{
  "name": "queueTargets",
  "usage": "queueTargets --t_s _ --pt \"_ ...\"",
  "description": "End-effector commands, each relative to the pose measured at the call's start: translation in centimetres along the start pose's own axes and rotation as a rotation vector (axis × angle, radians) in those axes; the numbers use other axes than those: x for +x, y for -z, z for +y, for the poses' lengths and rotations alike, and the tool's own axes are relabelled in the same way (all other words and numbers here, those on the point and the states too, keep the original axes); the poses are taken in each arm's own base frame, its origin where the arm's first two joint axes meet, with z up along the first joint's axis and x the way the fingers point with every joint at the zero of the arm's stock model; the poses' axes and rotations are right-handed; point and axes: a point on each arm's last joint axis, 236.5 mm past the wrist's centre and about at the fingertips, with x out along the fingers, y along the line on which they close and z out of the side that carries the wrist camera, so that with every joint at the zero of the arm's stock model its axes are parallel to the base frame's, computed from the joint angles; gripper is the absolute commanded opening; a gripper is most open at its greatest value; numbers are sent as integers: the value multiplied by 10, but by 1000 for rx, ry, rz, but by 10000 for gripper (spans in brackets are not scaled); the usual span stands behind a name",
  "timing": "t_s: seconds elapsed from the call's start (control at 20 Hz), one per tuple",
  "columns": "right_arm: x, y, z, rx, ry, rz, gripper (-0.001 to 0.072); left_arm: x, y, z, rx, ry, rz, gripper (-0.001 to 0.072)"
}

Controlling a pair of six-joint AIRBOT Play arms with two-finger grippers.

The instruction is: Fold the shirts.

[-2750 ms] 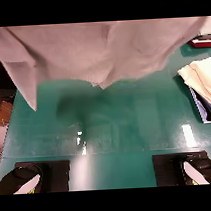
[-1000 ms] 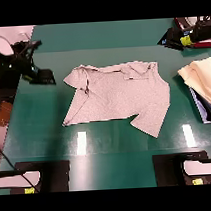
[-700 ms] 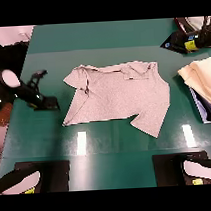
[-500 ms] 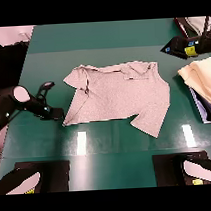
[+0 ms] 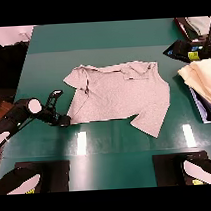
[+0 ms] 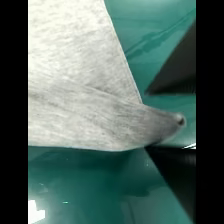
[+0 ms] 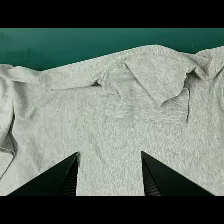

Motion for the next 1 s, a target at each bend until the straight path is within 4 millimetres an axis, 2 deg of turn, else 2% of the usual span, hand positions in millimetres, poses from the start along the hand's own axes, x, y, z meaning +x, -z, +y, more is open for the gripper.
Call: queueTargets --t_s 0.0,0.15,0.25,0.35,0.5,0.6,0.7,0.85,0.95 --pt "-4 1 2 -3 -2 -5 434 3 2 -1 -2 -1 6 40" --pt "-5 17 -2 -4 9 66 434 -10 -5 -4 11 -2 7 22" --pt "-8 36 -18 -6 26 162 434 -30 -19 -11 30 6 -12 22" --pt "-13 60 -47 21 49 287 433 -51 -36 -18 47 12 -75 22" --pt "-14 85 -103 160 85 424 430 -76 -57 -25 65 17 -170 23" --pt "-3 104 -144 288 113 443 430 -80 -61 -29 64 28 -185 23" --pt "9 137 -176 387 128 488 430 -80 -60 -29 62 32 -184 23" --pt "27 182 -206 478 141 533 430 -80 -62 -29 32 35 -190 23" --pt "40 199 -210 495 119 544 430 -81 -66 -30 6 39 -209 23"
